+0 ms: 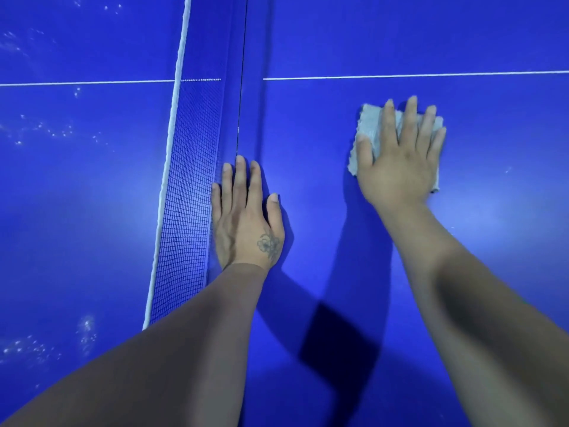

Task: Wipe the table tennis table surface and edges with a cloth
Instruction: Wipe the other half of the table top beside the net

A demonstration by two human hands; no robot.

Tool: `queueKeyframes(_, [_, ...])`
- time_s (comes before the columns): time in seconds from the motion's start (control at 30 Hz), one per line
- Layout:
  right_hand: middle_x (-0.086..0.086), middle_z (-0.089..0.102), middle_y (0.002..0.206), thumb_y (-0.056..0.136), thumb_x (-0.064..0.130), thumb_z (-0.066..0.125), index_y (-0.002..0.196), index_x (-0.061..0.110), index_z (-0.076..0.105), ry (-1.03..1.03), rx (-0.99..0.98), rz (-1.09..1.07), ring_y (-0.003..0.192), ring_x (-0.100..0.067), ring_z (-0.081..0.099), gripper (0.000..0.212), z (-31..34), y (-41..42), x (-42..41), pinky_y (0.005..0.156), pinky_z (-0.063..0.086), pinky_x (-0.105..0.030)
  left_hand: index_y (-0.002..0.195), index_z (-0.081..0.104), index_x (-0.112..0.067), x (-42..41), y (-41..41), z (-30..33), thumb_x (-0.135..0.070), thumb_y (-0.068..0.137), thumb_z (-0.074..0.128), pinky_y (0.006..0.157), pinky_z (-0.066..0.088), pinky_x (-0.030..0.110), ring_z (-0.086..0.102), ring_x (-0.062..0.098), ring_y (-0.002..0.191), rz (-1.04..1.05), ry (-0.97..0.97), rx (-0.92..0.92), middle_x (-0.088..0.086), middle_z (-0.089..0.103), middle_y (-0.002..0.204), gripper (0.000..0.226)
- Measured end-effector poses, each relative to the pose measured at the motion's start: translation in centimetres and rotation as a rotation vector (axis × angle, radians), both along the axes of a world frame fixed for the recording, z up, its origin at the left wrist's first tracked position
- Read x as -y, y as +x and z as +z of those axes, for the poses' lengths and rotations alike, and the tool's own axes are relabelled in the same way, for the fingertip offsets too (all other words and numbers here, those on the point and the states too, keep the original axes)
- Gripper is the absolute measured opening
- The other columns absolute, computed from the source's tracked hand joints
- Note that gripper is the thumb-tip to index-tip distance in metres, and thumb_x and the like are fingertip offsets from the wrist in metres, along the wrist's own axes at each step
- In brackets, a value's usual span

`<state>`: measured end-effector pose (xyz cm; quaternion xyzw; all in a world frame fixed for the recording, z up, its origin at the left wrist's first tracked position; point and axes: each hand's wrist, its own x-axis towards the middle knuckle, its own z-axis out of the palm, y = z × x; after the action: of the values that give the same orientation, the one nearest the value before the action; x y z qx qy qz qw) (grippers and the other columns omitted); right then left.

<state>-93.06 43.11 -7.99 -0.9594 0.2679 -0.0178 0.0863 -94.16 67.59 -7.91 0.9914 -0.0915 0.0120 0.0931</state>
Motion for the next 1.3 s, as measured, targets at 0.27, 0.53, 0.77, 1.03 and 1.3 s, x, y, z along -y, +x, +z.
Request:
queueKeyframes(0.27, [-0.01, 0.01, 0.177, 0.106, 0.059, 0.021, 0.17, 0.023, 0.018, 0.013, 0.005, 0.117, 0.163, -0.037, 0.004, 0.073, 0.5, 1.9, -7.2, 0.131, 0.004, -0.056, 0.169, 0.031, -0.017, -0.1, 0.0, -0.3, -0.043, 0.111, 0.031, 0.135, 0.006, 0.048, 0.006, 0.022, 0.167, -0.008, -0.026, 0.029, 0.002, 0.017, 0.179, 0.064])
queueKeyframes(0.53, [-0.005, 0.011, 0.178, 0.111, 0.058, 0.029, 0.17, 0.024, 0.02, 0.024, -0.003, 0.311, 0.164, -0.031, 0.004, 0.069, 0.8, -10.7, -9.0, 0.131, 0.01, -0.053, 0.168, 0.031, -0.017, -0.1, 0.1, -0.3, -0.045, 0.11, 0.03, 0.135, 0.006, 0.048, 0.008, 0.023, 0.167, -0.007, -0.03, 0.037, 0.002, 0.018, 0.179, 0.065])
queueKeyframes(0.77, [-0.006, 0.017, 0.177, 0.11, 0.057, 0.034, 0.168, 0.023, 0.027, -0.02, 0.005, 0.178, 0.164, -0.032, 0.01, 0.067, 0.5, -12.3, -2.8, 0.131, 0.01, -0.055, 0.169, 0.028, -0.017, -0.1, 0.0, -0.4, -0.045, 0.111, 0.028, 0.135, 0.007, 0.049, 0.006, 0.024, 0.167, -0.016, -0.004, 0.037, 0.003, 0.016, 0.179, 0.065])
queueKeyframes(1.03, [-0.009, 0.011, 0.177, 0.107, 0.06, 0.021, 0.169, 0.023, 0.02, 0.006, 0.003, 0.082, 0.164, -0.036, 0.004, 0.072, 0.1, -4.0, -5.5, 0.131, 0.003, -0.059, 0.169, 0.028, -0.017, -0.3, -0.1, -0.3, -0.045, 0.111, 0.029, 0.135, 0.007, 0.049, 0.006, 0.024, 0.167, -0.028, -0.011, 0.051, 0.004, 0.017, 0.179, 0.065])
queueKeyframes(1.3, [-0.006, 0.011, 0.178, 0.11, 0.058, 0.028, 0.169, 0.023, 0.02, 0.008, 0.002, 0.337, 0.164, -0.032, 0.005, 0.069, 0.7, -13.7, -10.8, 0.131, 0.008, -0.056, 0.169, 0.03, -0.018, 0.0, -0.3, -0.2, -0.047, 0.109, 0.027, 0.135, 0.006, 0.047, 0.008, 0.024, 0.167, -0.019, -0.019, 0.06, 0.003, 0.019, 0.179, 0.066])
